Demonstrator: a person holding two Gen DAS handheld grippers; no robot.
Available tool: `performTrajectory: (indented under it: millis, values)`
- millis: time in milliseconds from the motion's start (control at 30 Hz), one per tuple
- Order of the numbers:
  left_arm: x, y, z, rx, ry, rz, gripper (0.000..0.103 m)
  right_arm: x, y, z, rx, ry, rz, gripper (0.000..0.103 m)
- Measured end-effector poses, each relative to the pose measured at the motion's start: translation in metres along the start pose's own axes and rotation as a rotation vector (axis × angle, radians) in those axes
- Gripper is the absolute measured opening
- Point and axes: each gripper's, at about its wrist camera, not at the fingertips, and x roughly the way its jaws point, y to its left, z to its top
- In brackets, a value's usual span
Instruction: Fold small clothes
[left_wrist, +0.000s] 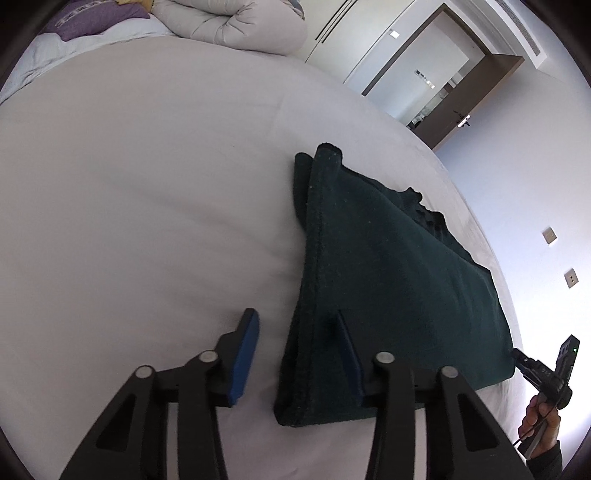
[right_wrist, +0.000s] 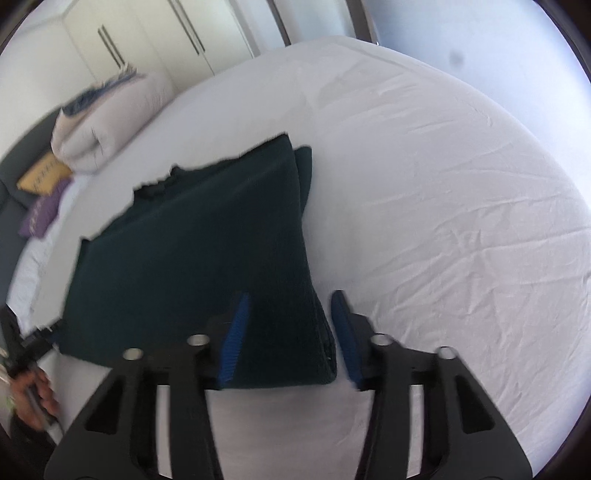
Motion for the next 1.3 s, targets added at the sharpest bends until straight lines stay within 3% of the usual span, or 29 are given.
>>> performTrajectory:
  millis: [200,300,467,1000,1300]
  values:
    - [0.002,-0.006,-0.002,0.046,0.013,0.014,0.019,0.008,-0.01,-0.004,0.042,0.016,-0.017,0.024]
    - [0.003,-0.009,-0.002,0.058,0.016,0.02,0.012,0.008,-0.012,-0.003,0.059,0.014,-0.013,0.011]
    - [0.004,-0.01,-0.002,0.073,0.023,0.027,0.009,0.002,-0.001,-0.006,-0.002,-0.001,-0.05,0.005]
    - [-0.006,-0.002,-0.012,0.079,0.009,0.005,0.008,-0.009,-0.026,-0.029,0.113,-0.016,-0.008,0.005]
    - [-0.007,0.008,-0.017,0.046,0.001,-0.006,0.008,0.004,-0.028,-0.029,0.099,-0.003,-0.026,0.005]
